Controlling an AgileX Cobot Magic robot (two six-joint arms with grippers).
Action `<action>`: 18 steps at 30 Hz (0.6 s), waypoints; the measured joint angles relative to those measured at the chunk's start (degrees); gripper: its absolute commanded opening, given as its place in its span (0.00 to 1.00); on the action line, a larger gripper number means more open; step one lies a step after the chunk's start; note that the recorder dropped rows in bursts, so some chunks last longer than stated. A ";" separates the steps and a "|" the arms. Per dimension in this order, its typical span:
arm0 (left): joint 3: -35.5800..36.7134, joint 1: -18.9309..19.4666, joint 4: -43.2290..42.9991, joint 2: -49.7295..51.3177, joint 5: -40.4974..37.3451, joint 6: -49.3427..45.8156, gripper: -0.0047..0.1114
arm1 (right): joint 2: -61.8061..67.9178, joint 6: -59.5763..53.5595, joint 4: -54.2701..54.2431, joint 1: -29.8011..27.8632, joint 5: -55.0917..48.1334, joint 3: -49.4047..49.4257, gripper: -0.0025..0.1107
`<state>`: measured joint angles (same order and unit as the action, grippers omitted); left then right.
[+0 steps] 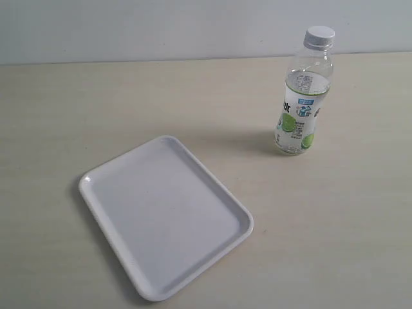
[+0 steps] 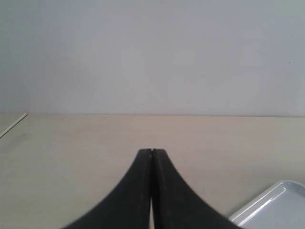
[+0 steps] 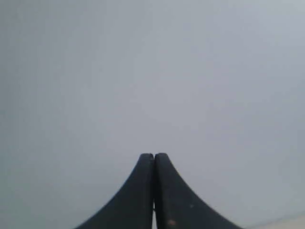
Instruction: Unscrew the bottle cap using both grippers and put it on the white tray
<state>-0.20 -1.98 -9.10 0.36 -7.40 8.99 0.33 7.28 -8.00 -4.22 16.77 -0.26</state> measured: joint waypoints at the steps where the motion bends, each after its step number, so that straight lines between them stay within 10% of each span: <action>1: 0.00 0.00 0.00 0.00 0.00 0.00 0.04 | 0.00 0.15 -0.29 0.00 1.90 0.00 0.02; 18: 0.00 0.00 0.00 0.00 0.00 0.00 0.04 | 11.74 -0.76 4.74 0.00 4.34 0.00 0.02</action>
<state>-0.20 -1.98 -9.10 0.36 -7.40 8.99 12.07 6.52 -3.26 -4.22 21.11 -0.26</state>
